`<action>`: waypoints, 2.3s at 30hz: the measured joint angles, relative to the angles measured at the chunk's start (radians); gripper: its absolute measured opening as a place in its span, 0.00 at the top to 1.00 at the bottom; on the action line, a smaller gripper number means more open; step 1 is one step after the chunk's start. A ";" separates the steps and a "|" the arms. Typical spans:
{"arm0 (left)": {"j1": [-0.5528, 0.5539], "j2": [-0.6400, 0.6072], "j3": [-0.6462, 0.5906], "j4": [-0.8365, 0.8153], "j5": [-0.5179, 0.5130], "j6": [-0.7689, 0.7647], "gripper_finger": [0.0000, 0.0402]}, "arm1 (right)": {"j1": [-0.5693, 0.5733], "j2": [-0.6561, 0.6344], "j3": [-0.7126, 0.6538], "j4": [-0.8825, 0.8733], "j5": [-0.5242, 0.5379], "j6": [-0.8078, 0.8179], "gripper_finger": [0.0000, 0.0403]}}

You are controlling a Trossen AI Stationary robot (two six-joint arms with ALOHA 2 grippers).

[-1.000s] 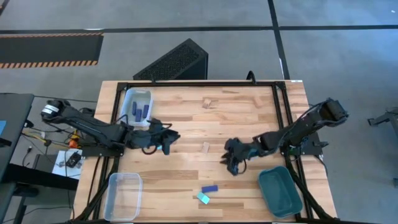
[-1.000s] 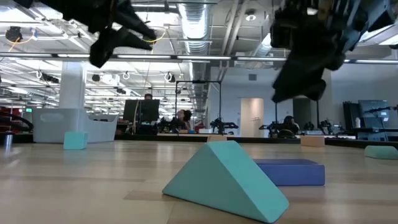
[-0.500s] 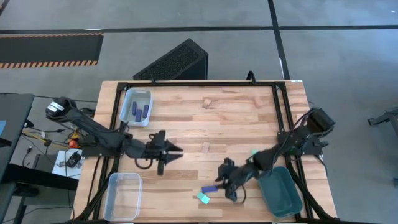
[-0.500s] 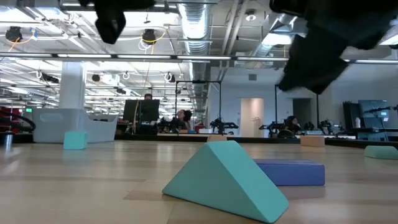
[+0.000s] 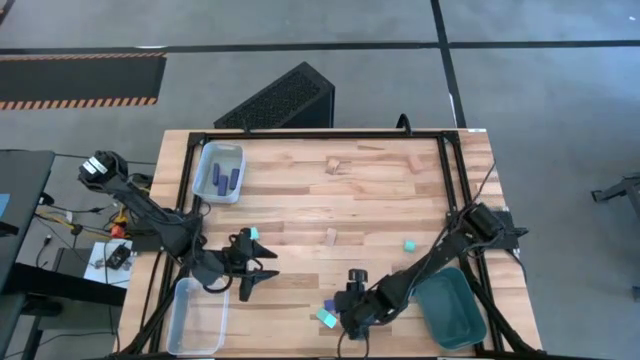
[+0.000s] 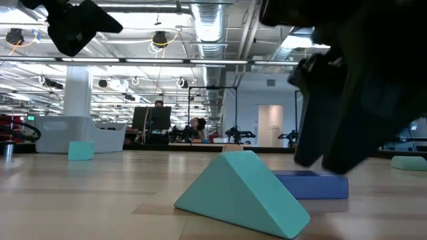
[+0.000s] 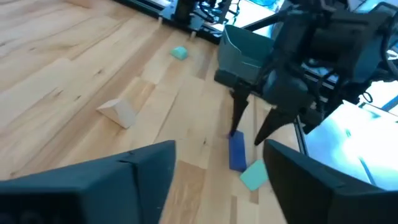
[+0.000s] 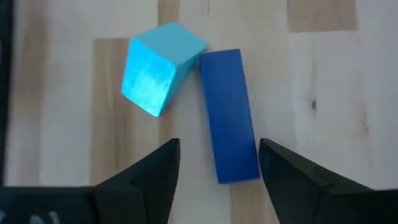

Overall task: Sort & place blocks by color
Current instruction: Put the violet block into the white bin

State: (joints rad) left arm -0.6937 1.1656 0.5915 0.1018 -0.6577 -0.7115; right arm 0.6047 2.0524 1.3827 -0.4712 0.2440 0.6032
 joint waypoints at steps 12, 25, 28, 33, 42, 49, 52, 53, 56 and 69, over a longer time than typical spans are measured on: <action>0.000 0.000 0.000 -0.037 0.012 -0.072 0.28 | -0.071 0.043 0.018 -0.009 -0.065 -0.011 0.51; 0.152 0.000 0.000 -0.068 0.040 -0.496 0.31 | -0.174 -0.122 0.016 -0.032 0.014 -0.080 0.81; 0.247 0.000 0.000 -0.067 0.186 -0.606 0.31 | -0.206 -0.171 0.013 -0.052 0.142 -0.123 0.81; 0.388 0.000 0.000 -0.019 0.344 -0.659 0.31 | -0.278 -0.226 0.014 -0.038 0.207 -0.203 0.81; 0.530 0.000 0.000 0.131 0.465 -0.614 0.31 | -0.326 -0.215 0.085 -0.013 0.202 -0.339 0.81; 0.538 0.000 0.000 0.122 0.489 -0.687 0.31 | -0.327 -0.215 0.134 -0.016 0.240 -0.395 0.81; 0.519 0.000 0.000 0.129 0.488 -0.704 0.31 | -0.327 -0.215 0.139 -0.010 0.251 -0.400 0.81; 0.514 0.000 0.000 0.130 0.486 -0.705 0.31 | -0.326 -0.215 0.139 -0.010 0.252 -0.403 0.81; 0.502 0.000 0.000 0.132 0.479 -0.707 0.36 | -0.326 -0.215 0.138 -0.014 0.252 -0.406 0.81; 0.490 0.000 0.000 0.206 0.442 -0.706 0.78 | -0.316 -0.216 0.138 0.004 0.254 -0.447 0.81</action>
State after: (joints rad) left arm -0.2037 1.1656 0.5911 0.3082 -0.2153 -1.4177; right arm 0.2890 1.8369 1.5211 -0.4671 0.4981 0.1566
